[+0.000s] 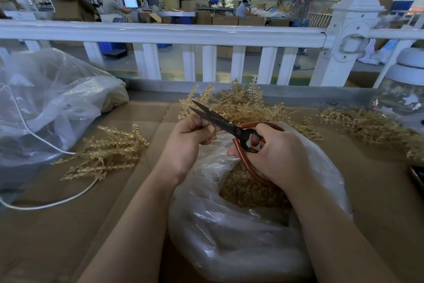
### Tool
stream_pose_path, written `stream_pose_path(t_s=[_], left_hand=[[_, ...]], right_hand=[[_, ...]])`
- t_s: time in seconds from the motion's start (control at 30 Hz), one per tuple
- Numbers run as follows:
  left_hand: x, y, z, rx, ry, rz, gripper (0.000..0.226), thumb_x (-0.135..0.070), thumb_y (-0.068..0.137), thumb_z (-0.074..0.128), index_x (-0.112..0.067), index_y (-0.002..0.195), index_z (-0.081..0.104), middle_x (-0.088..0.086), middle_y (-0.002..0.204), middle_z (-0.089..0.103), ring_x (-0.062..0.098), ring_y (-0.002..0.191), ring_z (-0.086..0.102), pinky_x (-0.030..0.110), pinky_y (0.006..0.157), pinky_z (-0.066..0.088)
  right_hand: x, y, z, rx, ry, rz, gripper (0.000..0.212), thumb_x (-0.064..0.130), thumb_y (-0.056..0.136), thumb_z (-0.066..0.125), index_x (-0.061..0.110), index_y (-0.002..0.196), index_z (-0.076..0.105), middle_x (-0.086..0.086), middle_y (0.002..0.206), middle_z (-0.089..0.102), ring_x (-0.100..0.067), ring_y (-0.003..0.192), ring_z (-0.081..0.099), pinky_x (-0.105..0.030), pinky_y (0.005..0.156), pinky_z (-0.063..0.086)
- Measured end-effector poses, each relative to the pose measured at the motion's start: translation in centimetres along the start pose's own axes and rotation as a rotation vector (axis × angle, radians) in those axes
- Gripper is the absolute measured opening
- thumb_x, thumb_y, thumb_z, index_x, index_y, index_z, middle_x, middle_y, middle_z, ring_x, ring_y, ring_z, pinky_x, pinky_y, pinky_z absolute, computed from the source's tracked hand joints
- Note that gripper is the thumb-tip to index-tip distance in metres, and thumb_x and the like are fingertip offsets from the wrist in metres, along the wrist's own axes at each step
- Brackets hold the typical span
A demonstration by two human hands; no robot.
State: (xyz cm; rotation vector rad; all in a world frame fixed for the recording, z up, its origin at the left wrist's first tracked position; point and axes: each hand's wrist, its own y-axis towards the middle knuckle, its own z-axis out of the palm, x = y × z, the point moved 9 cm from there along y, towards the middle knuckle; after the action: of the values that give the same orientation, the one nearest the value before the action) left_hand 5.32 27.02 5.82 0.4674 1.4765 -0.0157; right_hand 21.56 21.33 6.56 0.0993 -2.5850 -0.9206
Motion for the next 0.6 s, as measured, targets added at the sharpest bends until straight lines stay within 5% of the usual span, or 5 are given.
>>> stream_pose_path(t_s=[0.1, 0.2, 0.37, 0.6], left_hand=[[0.3, 0.0, -0.1, -0.015, -0.056, -0.03, 0.022, 0.007, 0.095, 0.048, -0.006, 0.078, 0.054, 0.0, 0.064, 0.058, 0.009, 0.061, 0.05, 0.017, 0.063, 0.043], [0.8, 0.0, -0.5, -0.058, -0.144, -0.072, 0.024, 0.004, 0.095, 0.051, -0.008, 0.075, 0.058, 0.001, 0.065, 0.06, 0.011, 0.06, 0.047, 0.023, 0.064, 0.039], [1.0, -0.2, 1.4, 0.014, -0.015, -0.074, 0.038, -0.003, 0.09, 0.063, -0.026, 0.063, 0.074, -0.012, 0.073, 0.071, -0.002, 0.064, 0.057, 0.012, 0.062, 0.042], [0.1, -0.5, 2.6, 0.089, -0.047, 0.01, 0.026, 0.004, 0.087, 0.065, -0.017, 0.074, 0.074, -0.01, 0.079, 0.076, -0.007, 0.066, 0.064, 0.004, 0.059, 0.043]], right_hand=[[-0.5, -0.1, 0.4, 0.046, 0.035, 0.042, 0.067, 0.092, 0.067, 0.047, 0.029, 0.081, 0.066, 0.02, 0.068, 0.061, 0.0, 0.062, 0.06, -0.018, 0.055, 0.051], [-1.2, -0.3, 0.8, 0.067, 0.193, 0.138, 0.049, 0.085, 0.064, 0.061, 0.038, 0.078, 0.064, 0.028, 0.062, 0.058, 0.006, 0.065, 0.06, -0.009, 0.052, 0.042], [-1.9, -0.2, 1.9, 0.113, 0.561, 0.349, 0.025, 0.05, 0.075, 0.082, 0.027, 0.079, 0.074, 0.015, 0.068, 0.071, -0.001, 0.061, 0.065, -0.018, 0.057, 0.051], [-1.6, -0.2, 2.3, 0.174, 0.819, 0.484, 0.007, 0.018, 0.086, 0.078, 0.015, 0.081, 0.074, 0.007, 0.052, 0.065, -0.001, 0.048, 0.058, -0.016, 0.053, 0.048]])
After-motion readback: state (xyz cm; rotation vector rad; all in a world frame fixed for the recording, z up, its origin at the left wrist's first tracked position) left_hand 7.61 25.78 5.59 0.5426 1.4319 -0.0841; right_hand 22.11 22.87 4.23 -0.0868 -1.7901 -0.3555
